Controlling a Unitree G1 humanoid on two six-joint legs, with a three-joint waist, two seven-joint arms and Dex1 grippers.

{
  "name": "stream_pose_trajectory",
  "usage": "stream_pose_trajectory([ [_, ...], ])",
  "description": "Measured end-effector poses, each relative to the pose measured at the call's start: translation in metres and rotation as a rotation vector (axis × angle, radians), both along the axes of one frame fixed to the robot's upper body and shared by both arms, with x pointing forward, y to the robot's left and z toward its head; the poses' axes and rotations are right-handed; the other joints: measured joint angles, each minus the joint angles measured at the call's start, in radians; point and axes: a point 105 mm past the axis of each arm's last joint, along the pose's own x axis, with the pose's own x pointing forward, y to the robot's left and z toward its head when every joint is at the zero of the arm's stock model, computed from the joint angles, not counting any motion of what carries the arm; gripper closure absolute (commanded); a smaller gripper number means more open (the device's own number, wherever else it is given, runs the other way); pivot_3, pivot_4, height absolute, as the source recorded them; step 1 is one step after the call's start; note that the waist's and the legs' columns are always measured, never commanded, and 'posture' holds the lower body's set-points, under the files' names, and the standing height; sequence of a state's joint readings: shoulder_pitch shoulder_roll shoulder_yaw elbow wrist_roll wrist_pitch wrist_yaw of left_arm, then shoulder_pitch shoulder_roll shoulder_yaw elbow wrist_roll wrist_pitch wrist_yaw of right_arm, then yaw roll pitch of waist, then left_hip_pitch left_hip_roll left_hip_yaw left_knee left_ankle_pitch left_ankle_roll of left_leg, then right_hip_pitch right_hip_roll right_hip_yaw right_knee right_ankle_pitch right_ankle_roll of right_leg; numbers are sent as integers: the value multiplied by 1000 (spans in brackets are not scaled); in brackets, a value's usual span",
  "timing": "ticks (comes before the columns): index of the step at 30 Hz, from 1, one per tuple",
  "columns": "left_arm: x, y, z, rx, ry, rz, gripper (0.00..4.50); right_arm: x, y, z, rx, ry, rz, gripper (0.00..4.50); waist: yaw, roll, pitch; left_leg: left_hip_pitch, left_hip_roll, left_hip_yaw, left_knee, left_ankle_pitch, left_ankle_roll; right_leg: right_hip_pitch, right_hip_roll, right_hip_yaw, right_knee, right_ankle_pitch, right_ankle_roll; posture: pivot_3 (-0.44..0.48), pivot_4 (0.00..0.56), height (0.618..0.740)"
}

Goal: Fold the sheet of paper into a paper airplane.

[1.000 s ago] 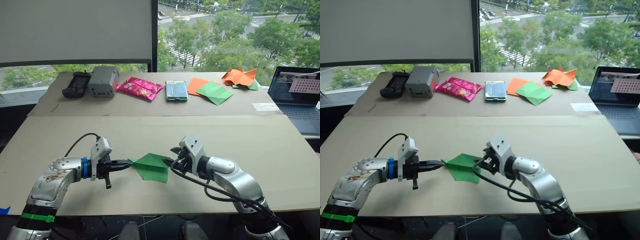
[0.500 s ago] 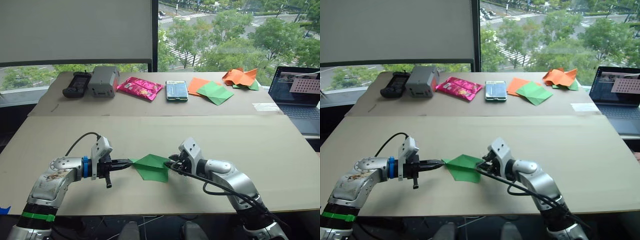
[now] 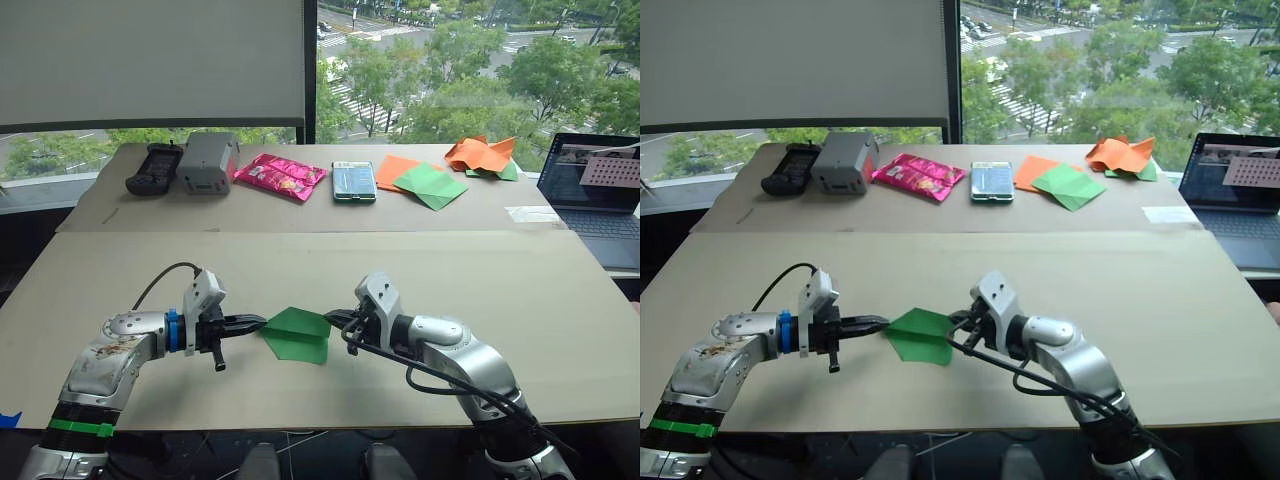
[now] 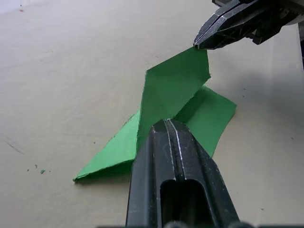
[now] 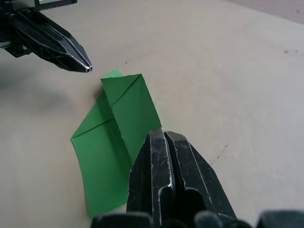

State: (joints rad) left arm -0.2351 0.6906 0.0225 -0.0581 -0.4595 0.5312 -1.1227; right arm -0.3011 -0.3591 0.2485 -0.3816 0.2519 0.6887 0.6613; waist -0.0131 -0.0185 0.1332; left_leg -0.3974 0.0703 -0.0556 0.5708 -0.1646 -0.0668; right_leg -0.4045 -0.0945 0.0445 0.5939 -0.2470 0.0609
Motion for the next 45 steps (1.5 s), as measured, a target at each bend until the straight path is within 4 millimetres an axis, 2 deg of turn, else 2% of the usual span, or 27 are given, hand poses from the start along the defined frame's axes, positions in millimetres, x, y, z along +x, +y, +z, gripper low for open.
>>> stream_pose_trajectory([
  [4,5,-1,6,-34,-2,15,4500,4,-4,27,-40,-227,-19,4474,-1,0,0,0,0,0,0,0,0,0,0,0,0,0,0,0,150,718],
  [7,6,0,10,-54,-4,30,4500,7,-15,39,-225,-537,-37,4474,0,0,0,0,0,0,1,0,0,0,0,0,-1,0,0,0,150,718],
  [9,6,0,10,-64,6,32,4500,5,-16,42,-361,-755,-16,4474,-1,0,0,1,0,0,0,0,0,0,0,0,-1,0,0,0,150,718],
  [15,7,0,9,-64,17,40,4500,-15,-14,-12,-645,-1040,196,4474,-1,-2,0,2,0,1,1,0,0,1,0,0,0,0,0,0,150,718],
  [19,7,0,10,-64,18,39,4500,-29,-9,-30,-656,-1128,288,4474,-2,-3,1,2,0,1,1,0,0,1,0,1,0,0,0,0,150,718],
  [24,7,0,10,-64,21,39,4500,-35,-10,-45,-652,-1109,344,4474,-1,-3,1,3,0,1,1,1,1,3,0,1,0,0,0,0,150,718],
  [29,7,-1,9,-62,35,39,4500,-37,-18,-56,-623,-979,335,2955,-1,-5,1,7,0,1,2,1,1,9,0,1,0,0,0,0,150,718],
  [33,6,-2,10,-61,33,33,4500,-39,-17,-44,-557,-946,318,1598,-2,-5,2,9,0,0,2,1,1,11,0,1,0,0,0,0,150,718],
  [37,6,-3,10,-61,31,31,4500,-34,-10,-12,-456,-944,266,1598,-3,-5,2,9,0,0,2,1,1,11,0,1,0,0,0,0,150,718],
  [38,6,-3,10,-62,31,32,4500,-27,-7,4,-410,-947,218,1598,-5,-5,2,9,0,0,2,1,1,12,0,1,0,0,0,0,150,718],
  [41,9,-10,11,-79,22,25,4500,-8,-5,36,-310,-910,81,2500,-3,-5,2,11,0,0,2,1,1,14,1,1,1,0,0,0,150,718],
  [45,20,-32,26,-119,-22,-26,4500,3,-6,33,-226,-746,-12,3836,17,-5,2,7,0,0,2,1,1,15,1,1,1,0,0,0,150,718],
])
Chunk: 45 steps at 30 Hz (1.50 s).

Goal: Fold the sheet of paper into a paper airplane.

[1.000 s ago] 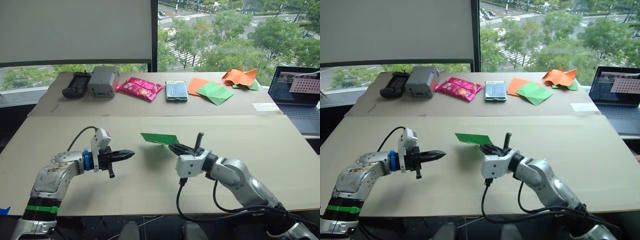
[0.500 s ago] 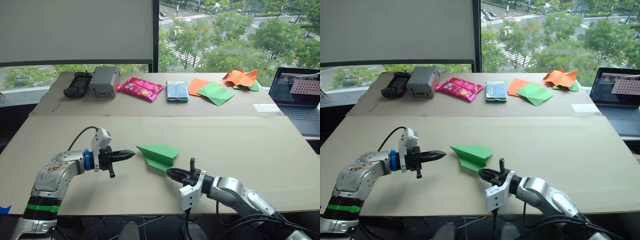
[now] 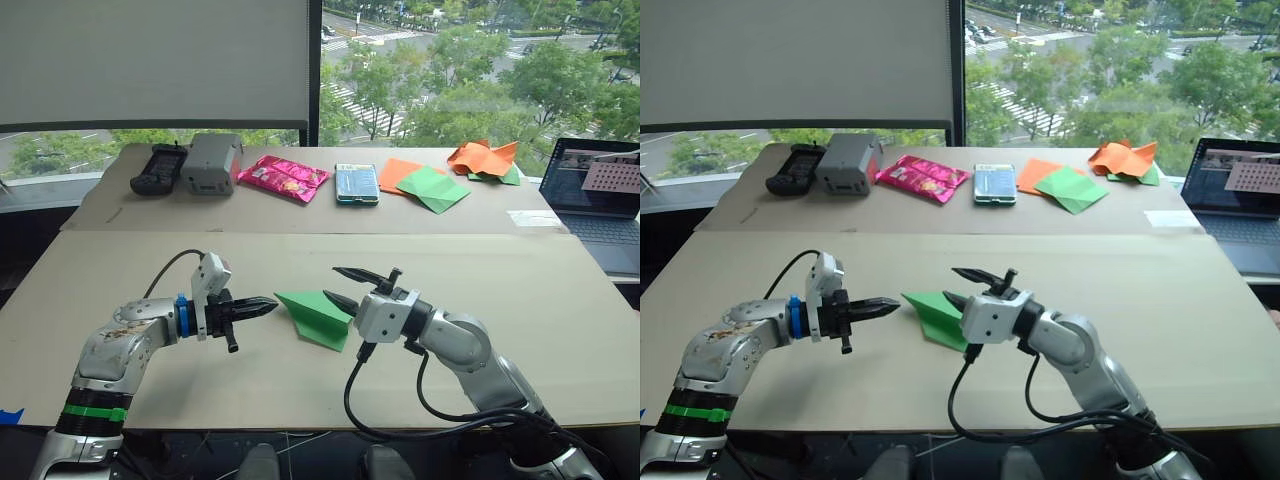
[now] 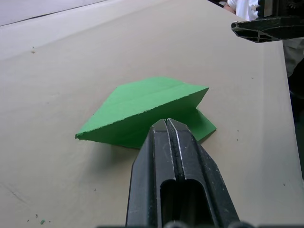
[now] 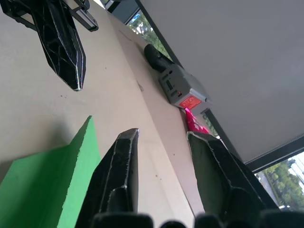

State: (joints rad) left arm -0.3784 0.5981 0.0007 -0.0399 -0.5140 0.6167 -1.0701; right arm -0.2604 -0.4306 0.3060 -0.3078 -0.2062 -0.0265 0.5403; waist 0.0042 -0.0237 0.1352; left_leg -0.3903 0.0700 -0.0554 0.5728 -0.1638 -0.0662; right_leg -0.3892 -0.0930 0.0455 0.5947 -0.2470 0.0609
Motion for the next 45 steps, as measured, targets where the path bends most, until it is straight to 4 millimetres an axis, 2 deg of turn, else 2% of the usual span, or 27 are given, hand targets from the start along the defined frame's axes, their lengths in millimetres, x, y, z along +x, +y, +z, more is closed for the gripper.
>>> stream_pose_trajectory([
  [2,9,-14,9,-4,-34,-26,4500,0,1,-5,29,74,-13,4478,6,0,0,-1,0,0,1,0,0,0,0,0,0,0,0,0,150,718],
  [5,22,-24,3,63,-81,-37,4500,-3,0,-10,59,148,-32,4478,4,2,-1,0,0,0,1,0,0,1,1,0,0,0,0,0,150,718],
  [10,29,-32,-34,171,-53,-68,4500,-6,-3,-20,82,241,-76,4478,-12,3,-2,0,0,-1,0,4,7,1,1,0,2,0,0,0,150,718],
  [13,31,-33,-38,209,-75,-92,4500,-7,-7,-22,89,265,-101,4478,-16,3,-2,0,0,-1,0,4,5,1,1,0,2,0,0,0,150,718],
  [16,31,-32,-39,217,-84,-107,4500,-7,-11,-24,105,286,-130,4478,-17,3,-2,0,0,-1,0,3,4,1,1,0,1,0,0,0,150,718],
  [20,20,-30,-39,233,-79,-165,4500,-4,-17,-23,113,292,-164,4478,-19,3,-2,1,0,-1,0,0,0,1,1,0,1,0,0,0,150,718],
  [24,11,-23,-48,267,-57,-188,4500,1,-25,-27,143,342,-214,4478,-18,4,-1,1,0,-1,0,0,0,1,1,0,2,0,0,0,150,718],
  [33,10,-21,-55,290,-45,-176,4500,2,-33,-48,196,576,-257,4478,-17,3,-1,0,0,-1,0,0,0,1,1,0,2,0,0,0,150,718],
  [34,9,-21,-56,291,-42,-173,4500,2,-35,-49,214,604,-263,3907,-17,3,-1,0,0,-1,0,0,0,1,1,0,2,0,0,0,150,718],
  [40,7,-21,-59,296,-41,-168,4500,-4,-39,-56,309,787,-266,1986,-17,3,-1,0,0,-1,0,0,0,0,1,0,2,0,0,0,150,718],
  [45,6,-22,-59,294,-42,-170,4500,-10,-36,-64,424,970,-267,1986,-17,4,-1,0,0,-1,0,0,0,0,1,0,2,0,0,0,150,718],
])
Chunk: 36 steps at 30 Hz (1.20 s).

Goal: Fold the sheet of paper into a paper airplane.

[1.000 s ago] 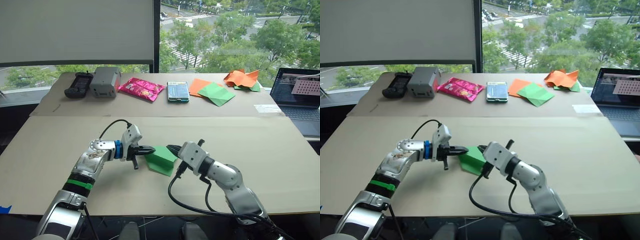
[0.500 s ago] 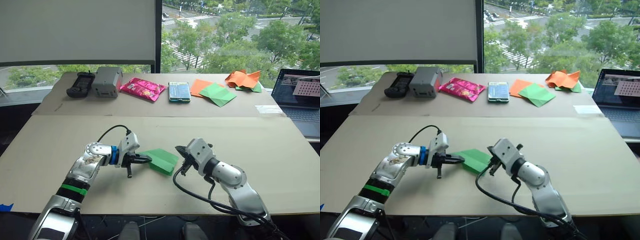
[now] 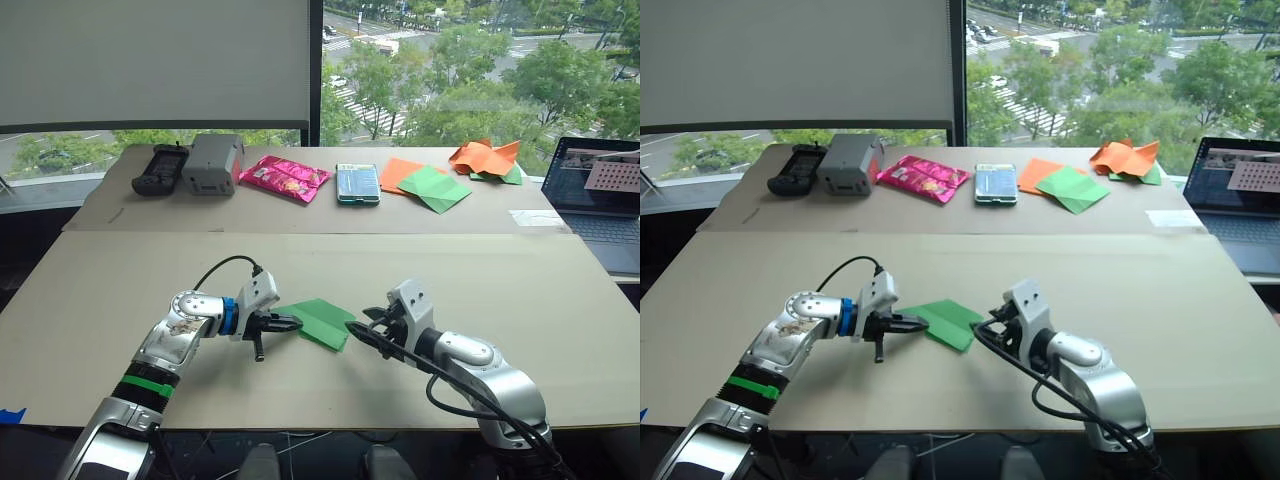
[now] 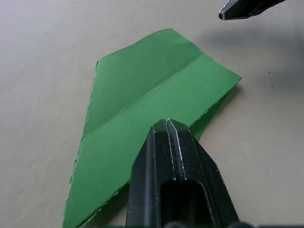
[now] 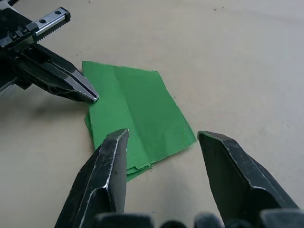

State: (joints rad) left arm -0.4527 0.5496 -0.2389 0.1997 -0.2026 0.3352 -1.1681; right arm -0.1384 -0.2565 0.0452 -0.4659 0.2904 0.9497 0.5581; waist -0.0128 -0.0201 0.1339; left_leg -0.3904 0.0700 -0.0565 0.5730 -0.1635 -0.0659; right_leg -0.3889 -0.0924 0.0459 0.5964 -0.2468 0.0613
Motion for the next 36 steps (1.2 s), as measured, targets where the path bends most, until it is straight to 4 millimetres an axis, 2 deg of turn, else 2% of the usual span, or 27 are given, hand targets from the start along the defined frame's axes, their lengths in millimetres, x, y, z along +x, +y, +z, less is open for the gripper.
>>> stream_pose_trajectory([
  [6,0,-2,1,-2,-7,-4,4500,3,-5,-12,97,144,-69,1986,0,0,0,0,0,0,0,0,0,0,0,0,0,0,0,0,150,718],
  [15,-1,-2,-1,-2,3,4,4500,6,8,-14,269,279,-93,1986,-3,1,0,0,0,-1,0,0,0,0,0,0,0,0,0,0,150,718],
  [30,-4,-2,-2,-2,7,3,4500,13,11,-15,309,311,-109,1986,-4,2,0,-1,0,-1,-1,0,0,-1,0,0,0,0,0,0,150,718],
  [36,-5,-1,-3,1,10,5,4500,11,-2,-15,317,312,-144,1986,-3,2,0,-1,0,-1,-1,0,0,-1,0,0,0,0,0,0,150,718],
])
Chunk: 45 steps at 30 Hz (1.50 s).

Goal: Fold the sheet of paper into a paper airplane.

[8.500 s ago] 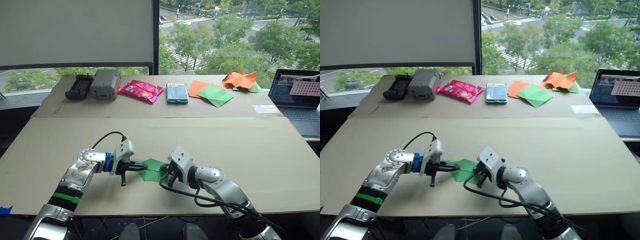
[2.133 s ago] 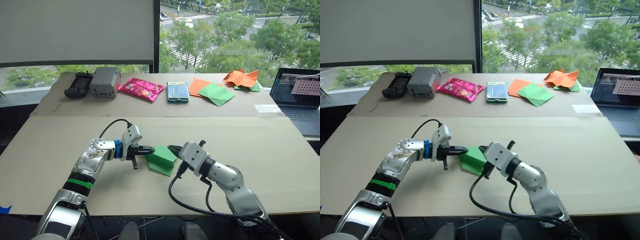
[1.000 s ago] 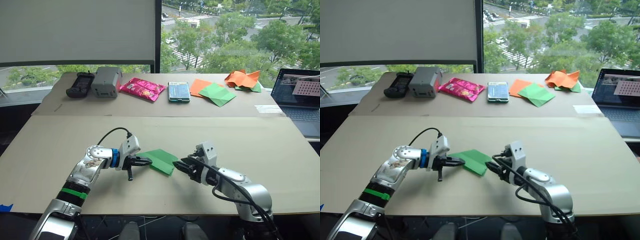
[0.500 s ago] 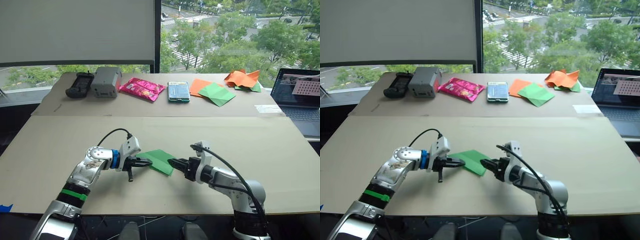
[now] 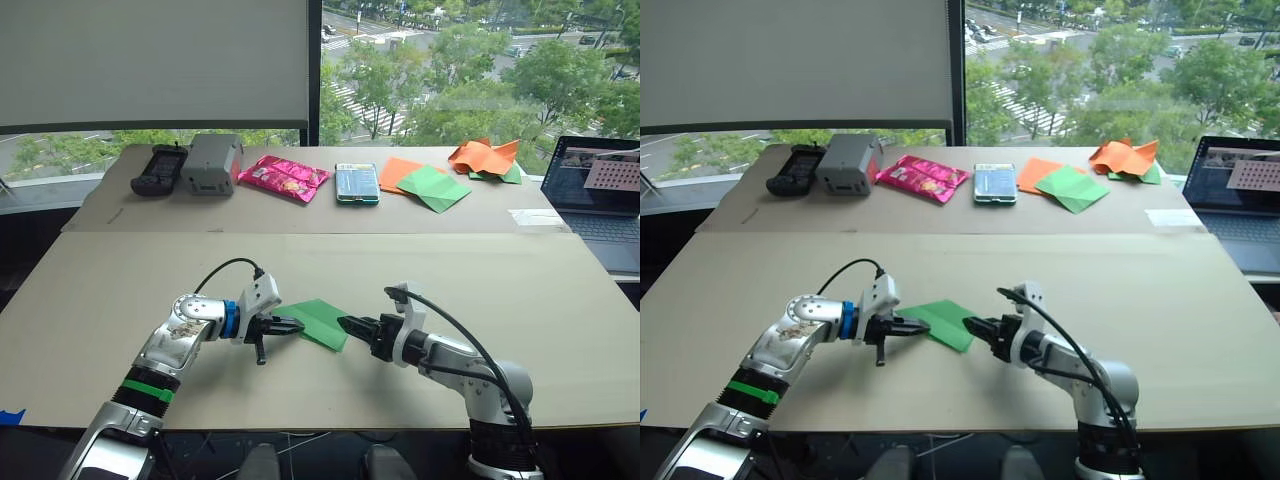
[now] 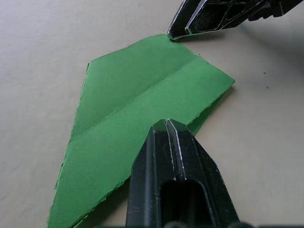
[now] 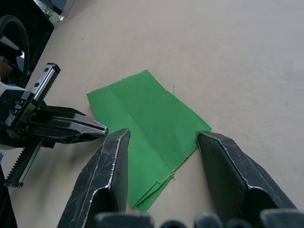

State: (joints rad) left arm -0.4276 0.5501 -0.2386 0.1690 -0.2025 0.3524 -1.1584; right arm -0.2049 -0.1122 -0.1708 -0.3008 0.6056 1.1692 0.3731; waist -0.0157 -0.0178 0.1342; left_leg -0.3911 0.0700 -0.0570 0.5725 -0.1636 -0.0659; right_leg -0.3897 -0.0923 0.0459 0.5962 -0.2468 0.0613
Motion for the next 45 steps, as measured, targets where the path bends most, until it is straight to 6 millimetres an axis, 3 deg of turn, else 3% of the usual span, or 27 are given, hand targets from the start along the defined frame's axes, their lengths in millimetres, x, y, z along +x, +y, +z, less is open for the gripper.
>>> stream_pose_trajectory([
  [4,-1,1,-2,1,6,2,4500,-4,-2,0,-4,10,-5,1986,-1,0,0,0,0,0,0,0,0,-1,0,0,0,0,0,0,150,718],
  [17,-1,1,-3,1,5,11,4500,-1,20,1,33,10,26,1986,-2,1,0,0,0,0,0,0,0,-1,0,0,-1,0,0,0,150,718],
  [29,-2,3,-4,-2,8,20,4500,-6,8,2,14,9,-1,1986,-2,1,0,-1,0,0,-1,0,0,-2,0,0,-1,0,0,0,150,718],
  [45,-5,4,-6,-6,8,29,4500,-7,18,-1,31,19,13,1986,-3,1,0,-1,0,0,-1,0,0,-4,0,0,-2,0,0,0,150,718],
])
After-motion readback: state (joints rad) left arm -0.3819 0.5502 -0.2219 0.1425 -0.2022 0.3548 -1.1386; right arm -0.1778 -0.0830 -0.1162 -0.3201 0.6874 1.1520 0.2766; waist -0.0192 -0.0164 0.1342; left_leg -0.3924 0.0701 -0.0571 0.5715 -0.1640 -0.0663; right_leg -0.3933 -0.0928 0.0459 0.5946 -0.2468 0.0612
